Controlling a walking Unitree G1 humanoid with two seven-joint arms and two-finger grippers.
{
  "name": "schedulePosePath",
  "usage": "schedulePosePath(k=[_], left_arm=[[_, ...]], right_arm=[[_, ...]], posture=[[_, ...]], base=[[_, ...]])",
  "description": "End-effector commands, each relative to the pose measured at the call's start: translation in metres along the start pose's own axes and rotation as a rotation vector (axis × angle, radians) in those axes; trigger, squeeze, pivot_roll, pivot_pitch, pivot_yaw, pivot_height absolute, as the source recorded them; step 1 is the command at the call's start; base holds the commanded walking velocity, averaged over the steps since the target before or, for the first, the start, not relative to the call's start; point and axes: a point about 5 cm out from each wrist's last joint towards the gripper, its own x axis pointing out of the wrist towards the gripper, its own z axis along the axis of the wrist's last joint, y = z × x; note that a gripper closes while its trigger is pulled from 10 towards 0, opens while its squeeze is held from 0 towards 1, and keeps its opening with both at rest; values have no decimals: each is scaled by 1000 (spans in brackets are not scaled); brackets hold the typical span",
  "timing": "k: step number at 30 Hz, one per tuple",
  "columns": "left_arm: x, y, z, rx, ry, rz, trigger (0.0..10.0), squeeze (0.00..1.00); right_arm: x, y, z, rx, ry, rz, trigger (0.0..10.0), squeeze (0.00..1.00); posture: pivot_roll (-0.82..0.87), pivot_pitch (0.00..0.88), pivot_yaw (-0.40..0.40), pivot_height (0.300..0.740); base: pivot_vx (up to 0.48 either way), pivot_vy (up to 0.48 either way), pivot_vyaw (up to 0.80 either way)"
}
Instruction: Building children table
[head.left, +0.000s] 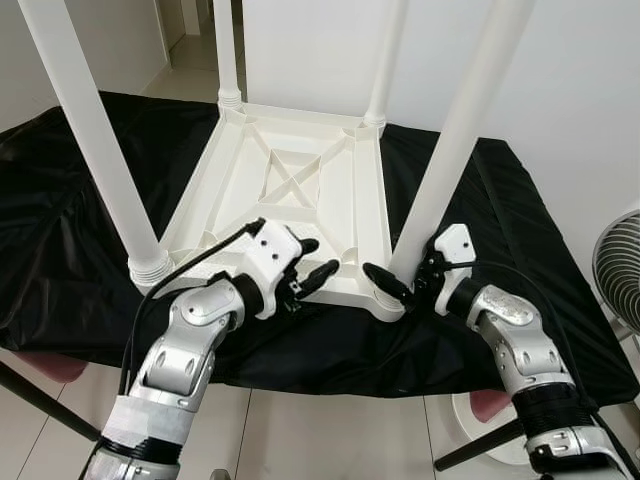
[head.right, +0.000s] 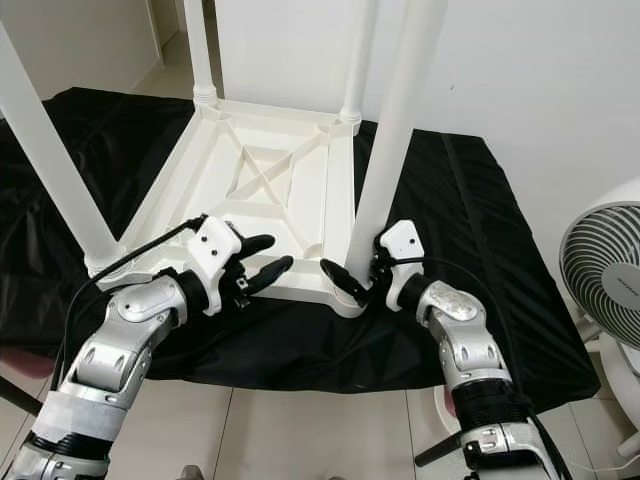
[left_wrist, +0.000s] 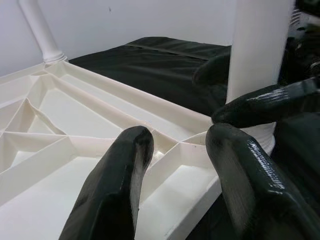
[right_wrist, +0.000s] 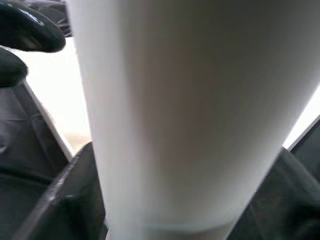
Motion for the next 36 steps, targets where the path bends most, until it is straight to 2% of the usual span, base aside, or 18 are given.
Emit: schedulePosePath(k=[1,10,12,20,23,24,29,34,36], left_arm=[[1,-3,1,-5,-12,7,10000,0],[2,-8,1,-12,-8,0,10000,0],[4,-9,2,-44,-2,16,10000,0],[5,-10,-1,-79,10,41,10000,0],[5,-6,-5,-48,22,61,10000,0],[5,-6,-5,-48,22,61,10000,0],[4,-1,-8,-10,30,57,10000,0],[4,-1,-9,-11,36,56,10000,0],[0,-2,-13,-26,41,28,10000,0]], right_arm=[[1,-1,-4,11,21,14,0,0],[-1,-2,-14,45,38,-4,0,0],[2,-2,-17,69,34,-67,0,0],[7,-2,-23,111,19,-224,0,0],[14,17,-18,122,-25,-345,0,0],[14,17,-18,122,-25,-345,0,0],[24,46,-14,179,-47,-474,0,0],[25,50,-13,192,-45,-515,0,0],[24,55,-14,240,-43,-660,0,0]], posture=[[94,55,-55,740],[108,50,-45,740],[117,31,-41,740],[116,3,-42,740],[109,0,-42,740],[109,0,-42,740],[95,0,-35,740],[95,0,-34,740],[89,0,-32,740]], base=[[0,0,0],[0,0,0],[0,0,0],[0,0,0],[0,0,0],[0,0,0],[0,0,0],[0,0,0],[0,0,0]])
